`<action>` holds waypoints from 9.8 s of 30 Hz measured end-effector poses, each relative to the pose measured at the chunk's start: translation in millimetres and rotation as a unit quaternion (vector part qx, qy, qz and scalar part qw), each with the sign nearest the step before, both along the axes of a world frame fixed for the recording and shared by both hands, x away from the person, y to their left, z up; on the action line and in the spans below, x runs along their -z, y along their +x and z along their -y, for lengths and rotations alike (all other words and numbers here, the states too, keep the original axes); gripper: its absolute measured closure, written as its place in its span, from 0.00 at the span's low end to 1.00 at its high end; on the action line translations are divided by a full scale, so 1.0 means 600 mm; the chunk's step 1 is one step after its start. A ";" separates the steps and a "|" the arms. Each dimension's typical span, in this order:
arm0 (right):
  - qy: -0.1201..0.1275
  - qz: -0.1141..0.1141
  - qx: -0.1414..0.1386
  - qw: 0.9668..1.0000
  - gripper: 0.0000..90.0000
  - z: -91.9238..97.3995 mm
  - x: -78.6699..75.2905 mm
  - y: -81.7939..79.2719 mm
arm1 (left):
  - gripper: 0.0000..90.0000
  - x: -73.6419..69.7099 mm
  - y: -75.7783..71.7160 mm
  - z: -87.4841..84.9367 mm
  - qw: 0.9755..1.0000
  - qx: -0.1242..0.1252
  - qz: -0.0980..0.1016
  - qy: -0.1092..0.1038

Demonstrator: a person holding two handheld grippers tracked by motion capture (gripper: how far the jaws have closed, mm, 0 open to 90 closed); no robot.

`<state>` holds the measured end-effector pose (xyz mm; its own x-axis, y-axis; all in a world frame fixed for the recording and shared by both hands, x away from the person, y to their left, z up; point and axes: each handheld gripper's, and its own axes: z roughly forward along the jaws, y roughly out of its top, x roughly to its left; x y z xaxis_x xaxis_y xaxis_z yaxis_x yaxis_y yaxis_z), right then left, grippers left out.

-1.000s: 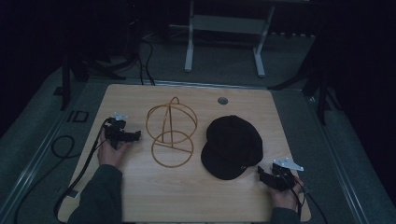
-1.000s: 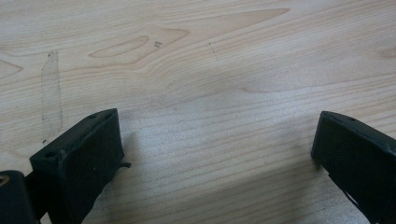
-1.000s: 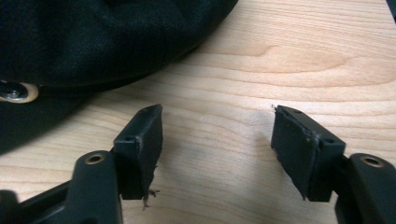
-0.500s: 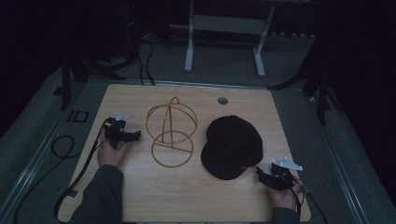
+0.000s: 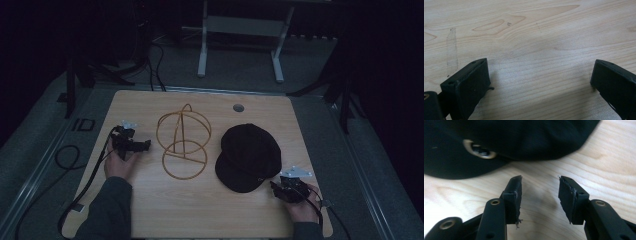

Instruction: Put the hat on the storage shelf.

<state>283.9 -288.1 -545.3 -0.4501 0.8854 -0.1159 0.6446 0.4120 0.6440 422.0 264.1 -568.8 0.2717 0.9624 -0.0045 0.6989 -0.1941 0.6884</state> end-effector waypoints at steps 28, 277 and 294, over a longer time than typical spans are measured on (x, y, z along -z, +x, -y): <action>0.015 0.001 -0.069 0.997 0.52 -0.049 -0.103 -0.004 | 0.02 0.000 0.000 0.000 1.000 0.000 -0.001 0.001; -0.188 -0.130 -0.429 0.874 0.86 -0.293 -0.463 0.129 | 0.02 0.000 0.003 0.001 1.000 -0.001 0.001 -0.001; -0.188 -0.122 -0.452 0.864 0.86 -0.332 -0.479 0.125 | 0.02 0.000 0.003 0.001 1.000 -0.001 0.000 -0.001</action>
